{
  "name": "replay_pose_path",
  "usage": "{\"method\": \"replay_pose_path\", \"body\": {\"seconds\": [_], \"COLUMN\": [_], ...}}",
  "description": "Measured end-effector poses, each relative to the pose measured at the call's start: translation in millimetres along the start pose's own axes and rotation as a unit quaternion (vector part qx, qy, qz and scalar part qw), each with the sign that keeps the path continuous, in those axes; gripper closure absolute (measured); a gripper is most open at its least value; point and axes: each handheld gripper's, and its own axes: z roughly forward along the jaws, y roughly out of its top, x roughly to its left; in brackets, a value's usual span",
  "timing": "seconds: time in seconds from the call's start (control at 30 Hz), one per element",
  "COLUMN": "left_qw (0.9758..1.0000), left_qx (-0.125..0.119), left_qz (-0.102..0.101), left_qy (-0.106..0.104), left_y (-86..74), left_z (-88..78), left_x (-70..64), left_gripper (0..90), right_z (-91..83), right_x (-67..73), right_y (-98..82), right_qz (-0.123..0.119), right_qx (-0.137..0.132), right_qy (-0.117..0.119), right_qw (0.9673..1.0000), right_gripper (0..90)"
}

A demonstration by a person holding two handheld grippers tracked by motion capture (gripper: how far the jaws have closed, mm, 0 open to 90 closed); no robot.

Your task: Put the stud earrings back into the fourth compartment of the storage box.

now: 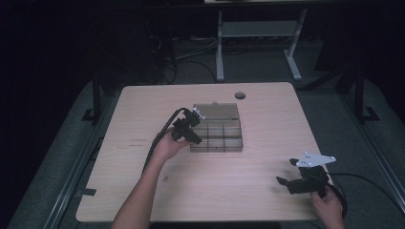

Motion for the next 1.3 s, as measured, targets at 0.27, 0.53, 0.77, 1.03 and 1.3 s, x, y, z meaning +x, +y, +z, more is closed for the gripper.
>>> {"method": "replay_pose_path", "body": {"seconds": [0.27,0.53,0.77,1.03,1.3], "left_qw": [1.0000,0.9999,0.9999,0.9999,0.9999], "left_qx": [0.009,0.016,0.016,0.012,0.001], "left_qz": [-0.004,-0.003,-0.003,-0.002,0.012], "left_qy": [0.001,0.002,0.002,0.001,0.008], "left_y": [1.3,2.7,2.6,2.7,1.1], "left_z": [7.6,12.4,12.7,10.9,-3.1], "left_x": [2.1,3.2,3.6,2.3,-4.4], "left_gripper": [75.0,74.8,74.6,72.5,71.6], "right_z": [0.4,0.8,1.4,1.3,1.8], "right_x": [-0.3,-0.2,0.6,0.0,0.4], "right_y": [-0.1,-0.2,0.0,0.1,0.1], "right_qz": [-0.001,0.000,0.003,-0.001,0.000], "right_qx": [0.000,0.000,0.003,0.000,0.004], "right_qy": [0.001,0.001,0.002,0.000,0.001], "right_qw": [1.0000,1.0000,1.0000,1.0000,1.0000], "right_gripper": [14.1,14.1,14.1,14.1,14.1]}}
